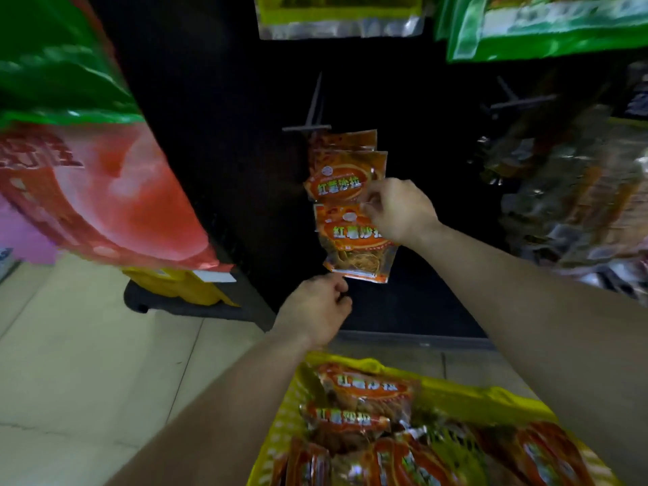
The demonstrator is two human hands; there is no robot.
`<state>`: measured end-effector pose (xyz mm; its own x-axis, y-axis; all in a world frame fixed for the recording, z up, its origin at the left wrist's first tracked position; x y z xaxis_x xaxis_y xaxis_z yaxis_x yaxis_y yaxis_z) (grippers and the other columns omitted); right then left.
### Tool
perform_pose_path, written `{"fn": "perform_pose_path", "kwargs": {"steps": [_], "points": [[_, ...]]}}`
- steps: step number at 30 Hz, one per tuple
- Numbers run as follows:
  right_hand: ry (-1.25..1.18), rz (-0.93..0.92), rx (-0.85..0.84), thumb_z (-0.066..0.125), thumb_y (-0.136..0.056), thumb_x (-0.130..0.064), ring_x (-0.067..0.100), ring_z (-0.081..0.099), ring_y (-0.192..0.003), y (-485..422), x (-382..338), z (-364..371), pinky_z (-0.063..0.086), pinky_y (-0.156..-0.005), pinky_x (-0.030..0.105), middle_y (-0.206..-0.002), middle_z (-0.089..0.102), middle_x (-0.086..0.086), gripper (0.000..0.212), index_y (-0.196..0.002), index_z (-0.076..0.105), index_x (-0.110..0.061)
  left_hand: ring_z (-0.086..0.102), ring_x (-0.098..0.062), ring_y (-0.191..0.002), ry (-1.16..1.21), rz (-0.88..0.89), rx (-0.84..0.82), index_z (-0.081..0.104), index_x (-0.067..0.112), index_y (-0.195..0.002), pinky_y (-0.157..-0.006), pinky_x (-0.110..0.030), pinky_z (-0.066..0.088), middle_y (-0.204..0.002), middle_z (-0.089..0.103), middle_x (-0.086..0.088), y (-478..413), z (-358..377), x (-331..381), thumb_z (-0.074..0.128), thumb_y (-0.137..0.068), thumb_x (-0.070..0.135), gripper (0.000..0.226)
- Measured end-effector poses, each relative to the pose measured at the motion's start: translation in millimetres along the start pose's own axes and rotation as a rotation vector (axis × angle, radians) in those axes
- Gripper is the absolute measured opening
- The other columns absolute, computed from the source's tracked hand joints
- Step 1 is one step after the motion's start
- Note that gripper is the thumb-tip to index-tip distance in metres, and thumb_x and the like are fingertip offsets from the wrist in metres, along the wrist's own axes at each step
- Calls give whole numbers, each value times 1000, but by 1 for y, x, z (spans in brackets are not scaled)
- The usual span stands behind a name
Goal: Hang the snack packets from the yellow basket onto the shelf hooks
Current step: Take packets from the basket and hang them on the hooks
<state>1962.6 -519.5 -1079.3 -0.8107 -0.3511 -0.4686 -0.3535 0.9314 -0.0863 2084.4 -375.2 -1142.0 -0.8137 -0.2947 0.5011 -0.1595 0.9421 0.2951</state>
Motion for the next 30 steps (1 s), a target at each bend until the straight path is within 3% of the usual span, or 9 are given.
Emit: {"fn": "perform_pose_path", "kwargs": {"steps": [6, 13, 16, 19, 22, 24, 26, 28, 30], "points": [[-68, -38, 34, 61, -95, -36, 26, 66, -101, -73, -7, 26, 56, -84, 40, -109, 69, 5, 15, -105, 68, -28, 61, -11, -110, -18, 17, -31, 61, 31, -124, -95, -33, 52, -125, 63, 7, -61, 22, -24, 61, -95, 36, 29], [-39, -53, 26, 64, -93, -41, 23, 65, -101, -87, 4, 56, 49, -75, 30, -110, 68, 1, 26, -116, 65, -30, 52, -17, -126, 16, -29, 34, 39, 38, -146, -102, -35, 48, -145, 47, 8, -94, 37, -36, 58, -97, 33, 53], [3, -121, 47, 63, -93, -44, 26, 60, -116, -85, 6, 54, 50, -86, 35, -123, 65, 4, 37, -127, 60, -31, 47, -20, -133, 4, -41, 46, 30, 38, -152, -107, -38, 45, -151, 40, 6, -106, 42, -28, 58, -97, 33, 62], [87, -168, 203, 64, -88, -51, 32, 46, -129, -67, 14, 32, 44, -101, 43, -139, 51, 10, 67, -145, 43, -25, 44, -22, -136, 7, -37, 53, 23, 39, -155, -109, -38, 43, -156, 34, 4, -110, 46, -22, 57, -97, 31, 68], [-24, -124, 466, 57, -91, -36, 32, 50, -115, -16, 37, 20, 45, -92, 43, -124, 53, 14, 45, -131, 53, -15, 43, -23, -137, 14, -43, 66, 21, 41, -155, -107, -38, 44, -157, 32, 3, -111, 48, -22, 58, -96, 29, 70], [-104, -104, 319, 55, -91, -25, 31, 53, -109, 12, 57, 49, 48, -87, 42, -116, 54, 9, 30, -119, 58, -16, 45, -24, -135, 4, -33, 71, 20, 42, -155, -105, -39, 46, -155, 34, 3, -112, 49, -22, 58, -96, 28, 72], [-154, -109, -30, 55, -92, -19, 28, 52, -117, 28, 69, 97, 48, -96, 41, -126, 51, 5, 40, -131, 56, -23, 47, -24, -133, -26, -28, 68, 17, 42, -155, -102, -40, 48, -154, 34, 2, -114, 49, -24, 59, -95, 28, 74], [-60, -120, -278, 53, -94, -19, 27, 41, -132, 32, 75, 134, 43, -107, 42, -150, 32, 1, 62, -152, 34, -31, 47, -25, -130, -61, -32, 58, 13, 43, -155, -98, -41, 50, -154, 30, 2, -117, 51, -26, 58, -96, 30, 76], [16, -101, -355, 51, -96, -23, 29, 30, -141, 25, 76, 148, 41, -110, 43, -161, 9, -3, 75, -158, 11, -36, 47, -25, -130, -98, -32, 53, 9, 43, -156, -95, -42, 52, -155, 27, 3, -121, 51, -27, 57, -96, 31, 78]]}}
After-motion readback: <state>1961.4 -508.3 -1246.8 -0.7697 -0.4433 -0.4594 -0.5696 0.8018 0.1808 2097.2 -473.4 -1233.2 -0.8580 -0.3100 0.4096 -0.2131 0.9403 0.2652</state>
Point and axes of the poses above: each hand's wrist, its own y-axis away from the middle knuckle, its own z-axis out of the palm, x = y × z, the point moved 6 cm from there along -y, towards the middle knuckle
